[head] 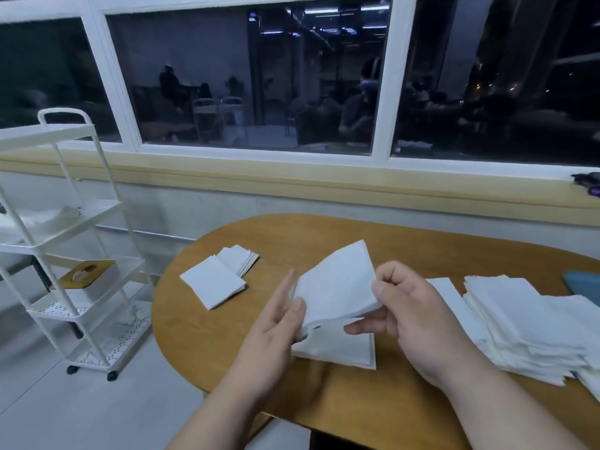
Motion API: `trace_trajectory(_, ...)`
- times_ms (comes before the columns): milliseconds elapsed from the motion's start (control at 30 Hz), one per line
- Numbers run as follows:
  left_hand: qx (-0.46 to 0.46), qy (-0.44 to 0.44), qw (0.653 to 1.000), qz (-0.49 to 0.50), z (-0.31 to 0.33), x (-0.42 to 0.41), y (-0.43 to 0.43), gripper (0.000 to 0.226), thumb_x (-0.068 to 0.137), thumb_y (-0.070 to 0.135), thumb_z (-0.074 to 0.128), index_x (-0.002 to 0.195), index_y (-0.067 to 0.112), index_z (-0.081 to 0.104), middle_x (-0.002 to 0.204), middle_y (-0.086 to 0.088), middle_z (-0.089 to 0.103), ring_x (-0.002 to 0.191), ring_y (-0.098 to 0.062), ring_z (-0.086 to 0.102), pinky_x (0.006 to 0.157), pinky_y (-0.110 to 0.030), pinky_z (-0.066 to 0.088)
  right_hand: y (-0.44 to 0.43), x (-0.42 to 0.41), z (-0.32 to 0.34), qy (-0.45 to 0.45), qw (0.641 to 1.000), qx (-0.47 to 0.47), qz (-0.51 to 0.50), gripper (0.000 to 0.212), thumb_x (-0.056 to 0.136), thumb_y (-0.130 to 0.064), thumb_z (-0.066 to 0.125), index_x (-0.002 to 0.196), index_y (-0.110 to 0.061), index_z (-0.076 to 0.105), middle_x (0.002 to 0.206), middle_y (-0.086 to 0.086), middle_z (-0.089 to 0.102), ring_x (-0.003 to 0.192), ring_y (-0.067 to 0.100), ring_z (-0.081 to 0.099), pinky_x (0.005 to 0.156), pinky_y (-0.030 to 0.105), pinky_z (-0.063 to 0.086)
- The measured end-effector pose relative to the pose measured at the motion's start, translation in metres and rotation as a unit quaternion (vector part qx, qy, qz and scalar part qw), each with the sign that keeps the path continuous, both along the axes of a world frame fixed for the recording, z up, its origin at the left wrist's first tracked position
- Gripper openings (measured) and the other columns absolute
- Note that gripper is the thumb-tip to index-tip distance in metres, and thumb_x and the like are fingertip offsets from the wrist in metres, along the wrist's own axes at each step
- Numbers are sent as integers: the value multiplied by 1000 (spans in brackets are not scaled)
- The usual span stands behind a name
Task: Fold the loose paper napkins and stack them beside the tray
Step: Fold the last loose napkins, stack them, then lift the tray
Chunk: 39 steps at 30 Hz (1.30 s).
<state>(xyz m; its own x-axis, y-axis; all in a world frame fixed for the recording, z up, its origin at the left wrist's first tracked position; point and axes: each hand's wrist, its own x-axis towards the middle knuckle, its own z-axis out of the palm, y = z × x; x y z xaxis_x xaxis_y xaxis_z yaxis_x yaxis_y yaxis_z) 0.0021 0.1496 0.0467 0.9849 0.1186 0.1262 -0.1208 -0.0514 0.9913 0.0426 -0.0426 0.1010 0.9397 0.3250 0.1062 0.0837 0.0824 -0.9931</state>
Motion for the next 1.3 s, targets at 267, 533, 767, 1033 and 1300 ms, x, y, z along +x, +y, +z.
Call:
trace_trajectory(267, 12, -5, 998, 69, -4, -2, -1, 46, 94, 14, 67, 119, 53, 64, 91, 13, 73, 89, -6, 66, 79, -26, 53, -9, -9, -30, 37, 996, -31, -73, 23, 96, -14, 64, 117, -16, 55, 91, 10, 75, 62, 30, 68, 54, 37, 50)
trace_trajectory(533, 201, 73, 972, 99, -21, 18, 14, 21, 92, 30, 65, 107, 44, 71, 95, 6, 71, 88, -10, 64, 72, -20, 50, 10, 19, -73, -69, 930, -318, -170, 54, 92, -24, 56, 139, -40, 34, 74, 4, 59, 63, 23, 58, 61, 46, 50)
trace_trajectory(767, 333, 59, 938, 73, -44, 41, 19, 22, 93, 28, 62, 111, 36, 70, 94, 17, 61, 96, 4, 53, 76, -12, 38, 11, 30, -99, -93, 886, -426, -161, 44, 98, -33, 49, 141, -38, 43, 86, -10, 54, 71, 8, 56, 55, 22, 40)
trace_trajectory(1033, 386, 38, 918, 79, -55, 47, 23, 18, 92, 31, 63, 107, 37, 72, 97, 18, 49, 104, 0, 41, 89, -23, 37, 9, 44, -102, -152, 838, -507, -134, 40, 91, -34, 55, 131, -33, 54, 125, -12, 39, 123, 12, 38, 103, 29, 40)
trace_trajectory(1300, 400, -13, 905, 142, -48, 27, 7, 17, 91, 27, 66, 107, 30, 70, 108, 14, 44, 106, -7, 39, 87, -26, 40, 28, 69, -73, -165, 774, -611, 19, 11, 85, -24, 50, 95, -22, 50, 101, -3, 56, 97, 25, 50, 88, 41, 41)
